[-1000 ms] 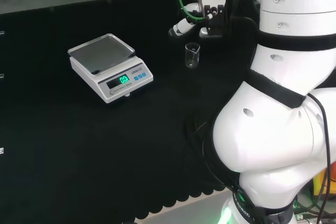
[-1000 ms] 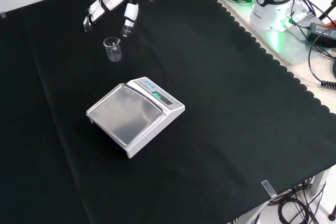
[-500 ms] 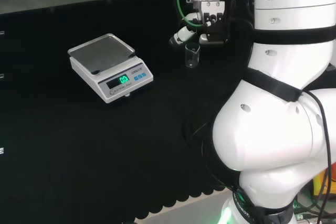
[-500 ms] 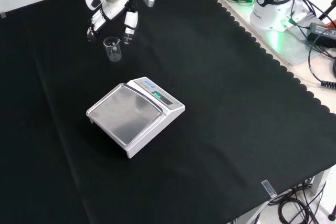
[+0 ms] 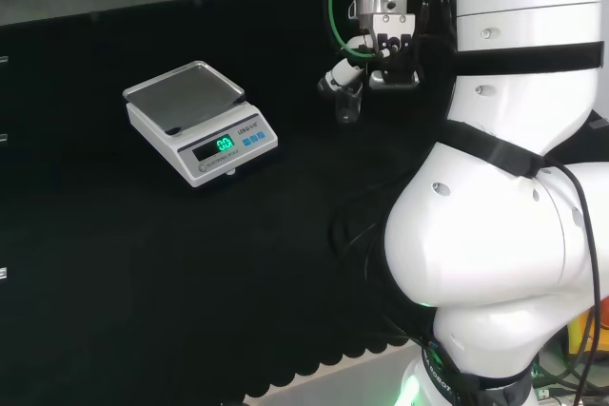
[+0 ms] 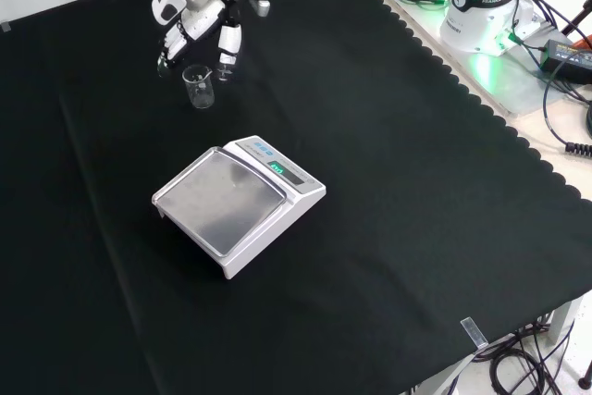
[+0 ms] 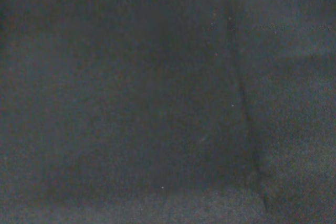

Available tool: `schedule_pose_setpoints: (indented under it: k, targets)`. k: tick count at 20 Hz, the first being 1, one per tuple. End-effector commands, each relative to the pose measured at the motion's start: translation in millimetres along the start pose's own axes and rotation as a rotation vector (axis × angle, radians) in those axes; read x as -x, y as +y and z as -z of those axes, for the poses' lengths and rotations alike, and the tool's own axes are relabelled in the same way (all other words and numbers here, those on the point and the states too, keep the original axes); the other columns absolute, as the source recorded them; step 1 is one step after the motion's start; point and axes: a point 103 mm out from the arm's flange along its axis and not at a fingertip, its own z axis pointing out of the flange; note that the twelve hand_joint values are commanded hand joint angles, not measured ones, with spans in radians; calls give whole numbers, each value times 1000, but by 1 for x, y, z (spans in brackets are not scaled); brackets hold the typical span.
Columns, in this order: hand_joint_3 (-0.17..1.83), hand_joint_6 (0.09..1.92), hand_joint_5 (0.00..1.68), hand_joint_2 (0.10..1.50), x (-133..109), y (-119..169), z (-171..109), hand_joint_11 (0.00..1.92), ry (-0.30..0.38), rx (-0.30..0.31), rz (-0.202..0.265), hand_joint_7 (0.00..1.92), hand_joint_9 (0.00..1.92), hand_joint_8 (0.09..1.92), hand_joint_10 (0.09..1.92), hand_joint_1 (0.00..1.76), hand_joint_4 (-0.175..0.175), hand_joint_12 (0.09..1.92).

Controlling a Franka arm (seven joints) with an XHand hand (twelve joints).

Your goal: Pick up the beaker.

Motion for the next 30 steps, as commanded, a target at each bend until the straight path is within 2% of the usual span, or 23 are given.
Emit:
schedule_pose_setpoints:
  k: [1, 7, 10, 11, 13, 16, 19, 22, 25, 27, 30]
  targets:
    - [-2, 87, 60, 1016, 7, 12, -7, 0, 2, -23, 1, 43, 0, 87, 339, 426, -134, 1467]
    - [-2, 87, 63, 1015, 6, 32, -10, 0, -6, -42, 3, 45, 0, 87, 344, 481, -135, 1467]
    - [4, 87, 79, 1026, 6, 39, -12, 0, -4, -58, -6, 79, 0, 95, 434, 558, -137, 1481]
    - [6, 87, 86, 1029, 7, 41, -13, 0, -2, -66, -9, 79, 0, 176, 531, 580, -138, 1490]
    - [11, 87, 100, 1032, 7, 44, -14, 0, -8, -80, -16, 32, 0, 451, 713, 618, -139, 1513]
    - [21, 87, 124, 1035, 9, 44, -13, 29, -22, -81, -21, 15, 19, 726, 885, 690, -142, 1538]
    - [38, 87, 191, 1041, 8, 42, -9, 205, -48, -70, -24, 186, 213, 855, 920, 768, -147, 1477]
    - [88, 87, 360, 1021, 5, 39, -6, 443, -74, -48, -22, 422, 438, 872, 847, 836, -162, 1359]
    - [325, 124, 586, 923, 2, 38, -3, 697, -100, -26, -18, 698, 700, 889, 731, 925, -174, 1236]
    - [513, 333, 706, 848, 0, 38, -2, 964, -119, -7, -18, 851, 918, 959, 636, 1025, -175, 1071]
    - [639, 671, 782, 792, -1, 38, -2, 1253, -100, 13, -22, 1012, 1148, 1097, 580, 1148, -175, 873]
